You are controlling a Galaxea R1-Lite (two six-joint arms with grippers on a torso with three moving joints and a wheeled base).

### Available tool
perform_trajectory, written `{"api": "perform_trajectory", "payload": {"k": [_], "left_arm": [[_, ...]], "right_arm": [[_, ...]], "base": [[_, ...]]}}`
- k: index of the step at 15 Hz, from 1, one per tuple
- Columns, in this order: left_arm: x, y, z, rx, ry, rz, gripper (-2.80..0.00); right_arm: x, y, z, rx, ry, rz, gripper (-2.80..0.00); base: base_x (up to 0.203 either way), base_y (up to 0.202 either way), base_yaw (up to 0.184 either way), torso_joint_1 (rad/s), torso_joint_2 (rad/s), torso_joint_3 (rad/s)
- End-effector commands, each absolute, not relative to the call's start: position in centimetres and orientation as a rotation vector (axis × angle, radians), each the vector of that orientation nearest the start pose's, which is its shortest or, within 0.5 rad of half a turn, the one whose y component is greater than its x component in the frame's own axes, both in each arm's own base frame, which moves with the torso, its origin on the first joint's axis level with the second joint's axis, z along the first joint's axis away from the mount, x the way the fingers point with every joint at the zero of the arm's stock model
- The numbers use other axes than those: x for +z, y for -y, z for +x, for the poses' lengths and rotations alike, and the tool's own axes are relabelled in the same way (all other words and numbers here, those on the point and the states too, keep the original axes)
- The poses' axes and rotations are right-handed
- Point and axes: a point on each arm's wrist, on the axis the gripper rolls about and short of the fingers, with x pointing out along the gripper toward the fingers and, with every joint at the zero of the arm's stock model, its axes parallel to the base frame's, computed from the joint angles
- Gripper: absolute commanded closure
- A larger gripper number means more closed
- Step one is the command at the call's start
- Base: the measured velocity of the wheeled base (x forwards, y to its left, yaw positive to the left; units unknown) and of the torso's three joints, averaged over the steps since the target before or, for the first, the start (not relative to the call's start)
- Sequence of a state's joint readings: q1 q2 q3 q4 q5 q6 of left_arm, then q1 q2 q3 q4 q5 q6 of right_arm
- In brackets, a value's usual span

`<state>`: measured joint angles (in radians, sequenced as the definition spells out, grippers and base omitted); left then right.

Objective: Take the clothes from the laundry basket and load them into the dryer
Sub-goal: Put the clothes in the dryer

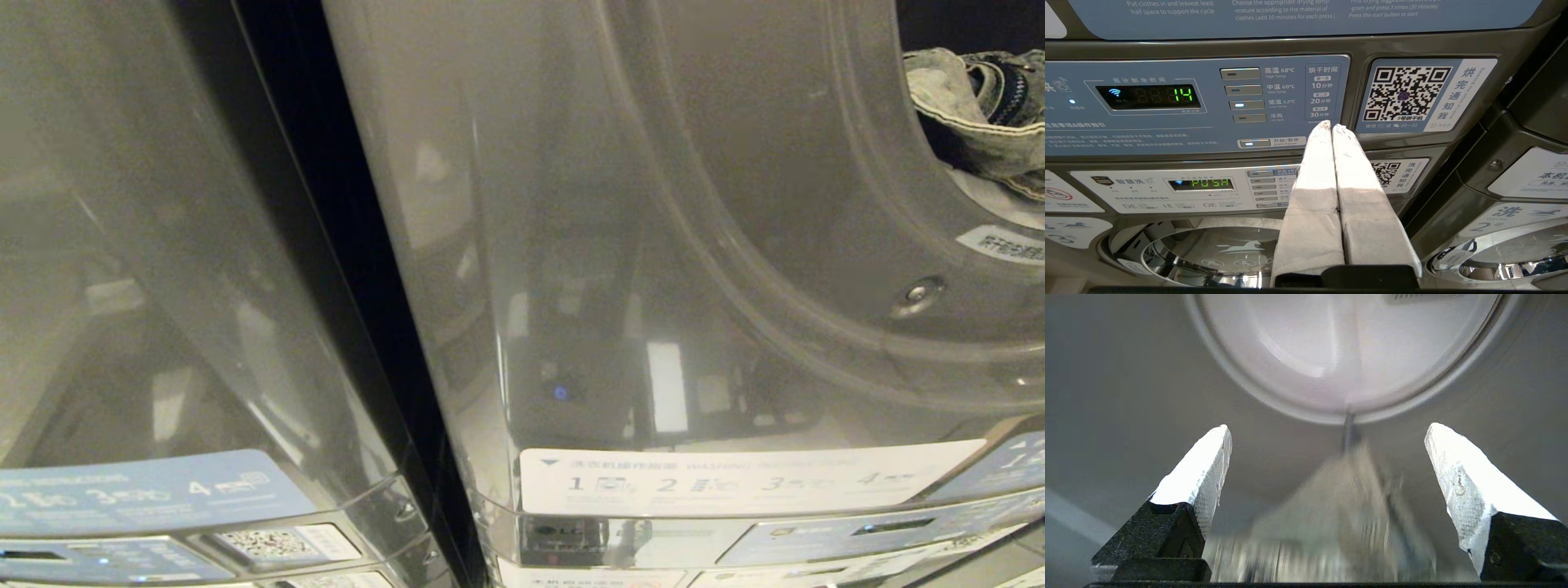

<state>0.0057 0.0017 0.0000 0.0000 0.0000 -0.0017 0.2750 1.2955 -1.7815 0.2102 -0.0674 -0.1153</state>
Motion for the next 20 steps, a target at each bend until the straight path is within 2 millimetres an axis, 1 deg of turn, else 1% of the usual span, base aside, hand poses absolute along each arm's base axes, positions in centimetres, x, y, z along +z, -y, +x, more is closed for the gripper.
{"api": "perform_trajectory", "payload": {"k": [1, 2, 5, 7, 8, 10, 11, 12, 14, 17, 18, 20], "left_arm": [[7.6, 0.0, -2.3, 0.006, -0.002, -0.002, 0.00], [7.6, 0.0, -2.3, 0.006, -0.002, -0.002, 0.00], [7.6, 0.0, -2.3, 0.005, -0.002, 0.000, 0.00], [7.6, 0.0, -2.3, 0.005, -0.002, 0.000, 0.00], [7.6, 0.0, -2.3, 0.005, -0.002, 0.002, 0.00], [7.6, 0.0, -2.3, 0.005, -0.002, 0.002, 0.00], [7.6, 0.0, -2.3, 0.005, -0.002, 0.000, 0.00], [7.6, 0.0, -2.3, 0.006, -0.002, 0.000, 0.00], [7.6, 0.0, -2.3, 0.005, -0.002, 0.000, 0.00], [7.6, 0.0, -2.3, 0.005, -0.002, 0.000, 0.00], [7.6, 0.0, -2.3, 0.005, -0.002, 0.000, 0.00], [7.6, 0.0, -2.3, 0.005, -0.002, 0.000, 0.00]], "right_arm": [[44.0, -2.5, 9.1, 0.210, 0.256, -0.073, -2.80], [42.5, -2.2, 7.8, 0.223, 0.238, -0.080, 0.00], [39.6, -1.1, 3.9, 0.261, 0.269, -0.087, 0.00], [37.7, -0.6, 1.7, 0.334, 0.284, -0.082, 0.00], [36.8, -0.5, 0.8, 0.380, 0.286, -0.077, 0.00], [34.6, -0.5, 0.7, 0.412, 0.234, -0.078, 0.00], [33.7, -0.6, 0.9, 0.420, 0.209, -0.082, 0.00], [33.6, -0.8, 1.5, 0.422, 0.193, -0.083, 0.00], [34.0, -1.4, 3.6, 0.419, 0.180, -0.087, 0.00], [34.5, -2.5, 7.7, 0.401, 0.146, -0.091, 0.00], [34.5, -2.8, 8.8, 0.398, 0.130, -0.098, 0.00], [34.5, -3.2, 10.1, 0.396, 0.108, -0.117, 0.00]], "base": [[0.000, 0.000, 0.000, 0.000, 0.00, 0.000], [0.000, 0.000, 0.000, 0.000, 0.00, 0.000], [0.000, 0.000, 0.000, 0.000, 0.00, 0.000], [0.000, 0.000, 0.000, 0.000, 0.00, 0.000], [0.000, 0.000, 0.000, 0.000, 0.00, 0.000], [0.000, 0.000, 0.000, 0.000, 0.00, 0.000], [0.000, 0.000, 0.000, 0.000, 0.00, 0.000], [0.000, 0.000, 0.000, 0.000, 0.00, 0.000], [0.000, 0.000, 0.000, 0.000, 0.00, 0.000], [0.000, 0.000, 0.000, 0.000, 0.00, 0.000], [0.000, 0.000, 0.000, 0.000, 0.00, 0.000], [0.000, 0.000, 0.000, 0.000, 0.00, 0.000]]}}
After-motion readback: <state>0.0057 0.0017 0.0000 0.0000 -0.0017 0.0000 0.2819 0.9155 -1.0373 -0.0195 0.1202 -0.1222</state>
